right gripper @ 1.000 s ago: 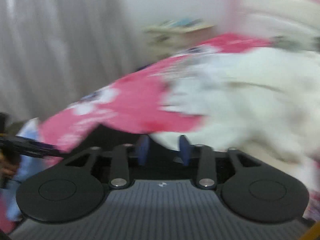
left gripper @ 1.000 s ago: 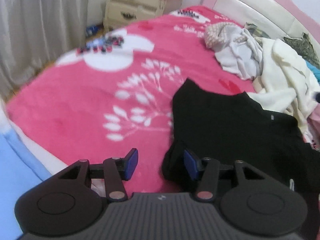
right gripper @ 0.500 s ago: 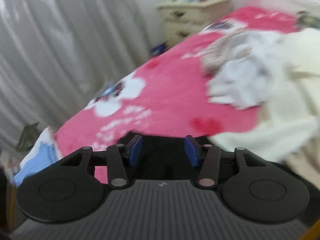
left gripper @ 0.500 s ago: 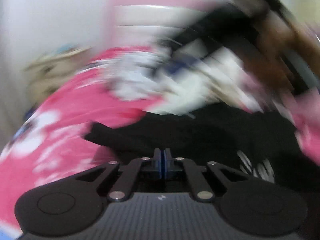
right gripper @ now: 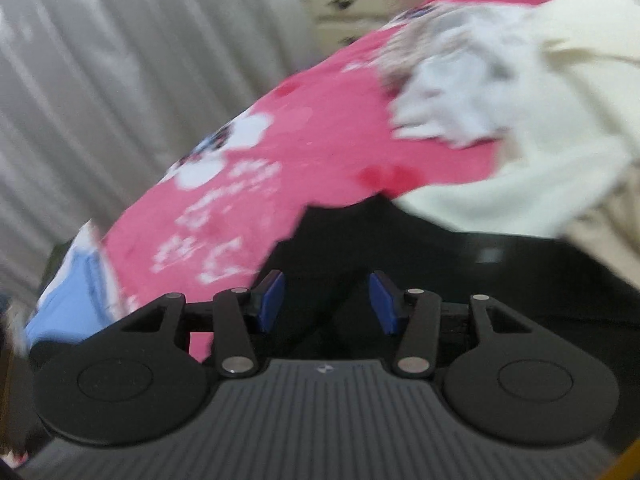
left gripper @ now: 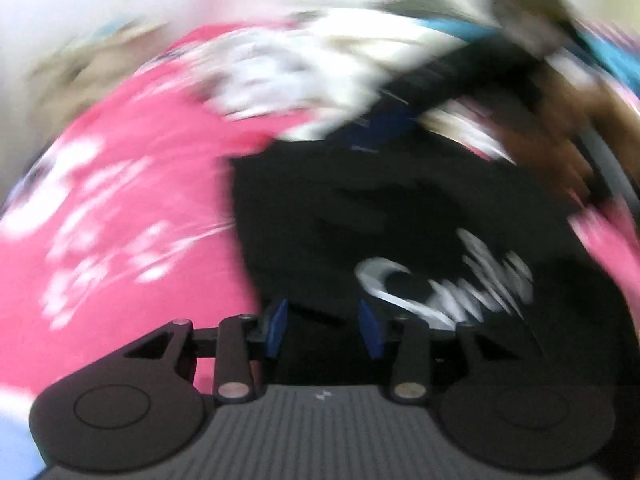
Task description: Fold clothes
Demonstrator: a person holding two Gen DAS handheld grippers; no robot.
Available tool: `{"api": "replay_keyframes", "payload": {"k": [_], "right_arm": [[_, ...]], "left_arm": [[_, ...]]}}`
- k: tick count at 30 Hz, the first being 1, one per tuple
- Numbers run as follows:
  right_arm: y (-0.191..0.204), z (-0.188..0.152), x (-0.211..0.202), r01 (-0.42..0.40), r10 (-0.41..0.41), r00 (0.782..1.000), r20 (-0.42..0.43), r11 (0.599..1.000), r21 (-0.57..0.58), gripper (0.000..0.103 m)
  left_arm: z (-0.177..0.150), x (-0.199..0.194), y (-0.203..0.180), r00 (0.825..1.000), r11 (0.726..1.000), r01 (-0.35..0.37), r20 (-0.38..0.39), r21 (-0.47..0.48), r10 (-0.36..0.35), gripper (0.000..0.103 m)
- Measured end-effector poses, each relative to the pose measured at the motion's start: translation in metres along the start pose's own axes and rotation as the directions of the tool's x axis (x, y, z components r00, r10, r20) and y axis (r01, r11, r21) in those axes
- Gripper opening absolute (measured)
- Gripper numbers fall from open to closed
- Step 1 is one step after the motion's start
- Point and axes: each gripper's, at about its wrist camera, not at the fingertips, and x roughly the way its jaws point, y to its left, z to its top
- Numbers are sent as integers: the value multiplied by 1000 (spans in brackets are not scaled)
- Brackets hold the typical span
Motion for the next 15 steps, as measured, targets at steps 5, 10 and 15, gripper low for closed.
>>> {"api": "replay_keyframes", "payload": {"k": [5,10,15], "right_arm": [[12,10,40,5,-3,999,-44,999,35,47],[-10,11,51,33,-25,998,-53,986,160,46],[-42,7,21,54,-57,998,6,971,232,46]], "left_arm": [[17,32,54,1000,961,-4,-12,-277,1,40],[24,41,50,998,949,23,62,-314,-4,9],[24,3,-6,977,998,8,211,-58,4,8]]}}
